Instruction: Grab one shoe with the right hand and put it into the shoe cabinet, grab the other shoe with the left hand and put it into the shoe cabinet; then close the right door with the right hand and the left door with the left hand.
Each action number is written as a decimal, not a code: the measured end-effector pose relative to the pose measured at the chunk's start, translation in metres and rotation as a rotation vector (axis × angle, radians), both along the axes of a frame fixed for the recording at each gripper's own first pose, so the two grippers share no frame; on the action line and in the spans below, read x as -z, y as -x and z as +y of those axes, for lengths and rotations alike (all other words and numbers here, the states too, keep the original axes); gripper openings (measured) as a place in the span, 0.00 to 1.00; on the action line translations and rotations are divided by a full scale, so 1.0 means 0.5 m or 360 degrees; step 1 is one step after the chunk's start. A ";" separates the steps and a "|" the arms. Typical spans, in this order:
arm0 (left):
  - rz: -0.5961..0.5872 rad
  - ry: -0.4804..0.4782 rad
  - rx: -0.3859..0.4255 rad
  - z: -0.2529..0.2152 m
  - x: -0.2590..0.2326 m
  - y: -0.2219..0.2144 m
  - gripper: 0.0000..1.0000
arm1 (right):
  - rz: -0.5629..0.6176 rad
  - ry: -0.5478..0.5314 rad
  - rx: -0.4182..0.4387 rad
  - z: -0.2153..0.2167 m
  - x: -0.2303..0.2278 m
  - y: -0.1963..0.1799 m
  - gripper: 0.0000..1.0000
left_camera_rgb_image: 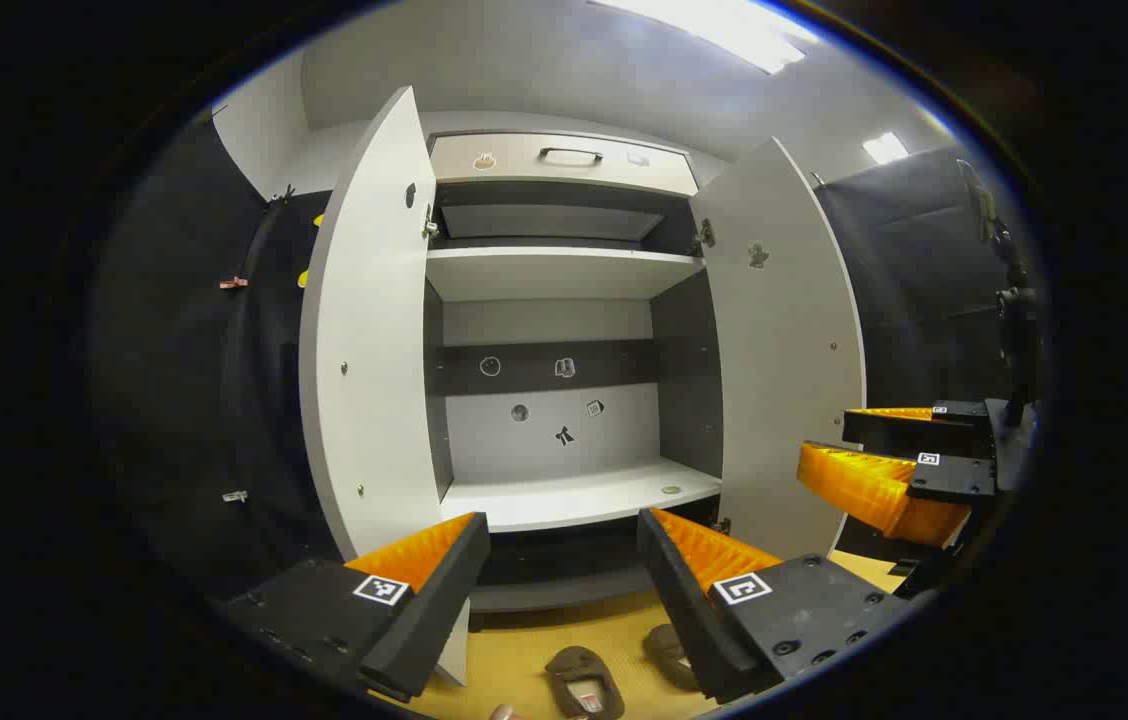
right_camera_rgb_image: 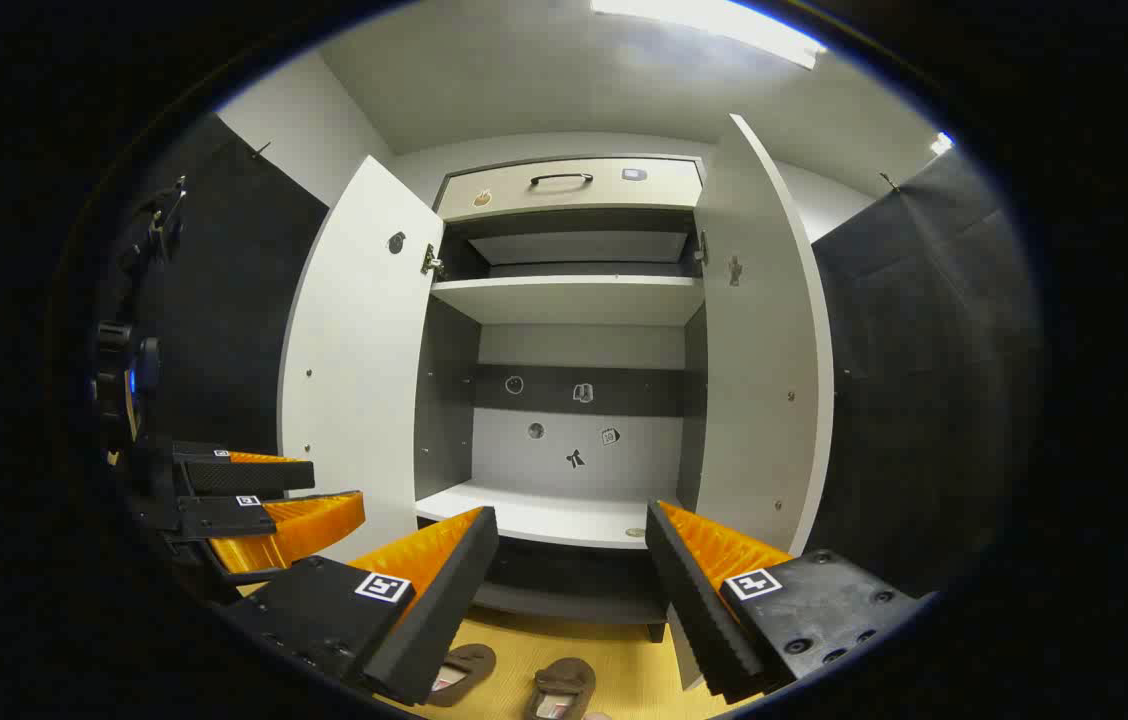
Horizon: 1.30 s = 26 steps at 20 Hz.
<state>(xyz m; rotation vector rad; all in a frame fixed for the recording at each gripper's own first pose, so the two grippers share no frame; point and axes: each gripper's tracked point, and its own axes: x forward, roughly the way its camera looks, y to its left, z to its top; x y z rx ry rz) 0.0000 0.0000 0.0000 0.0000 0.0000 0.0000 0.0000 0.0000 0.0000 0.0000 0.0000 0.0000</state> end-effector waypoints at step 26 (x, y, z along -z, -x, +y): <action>-0.0035 -0.0008 0.0036 0.019 0.006 -0.019 0.94 | 0.0129 -0.0019 0.0084 -0.010 0.067 -0.016 0.98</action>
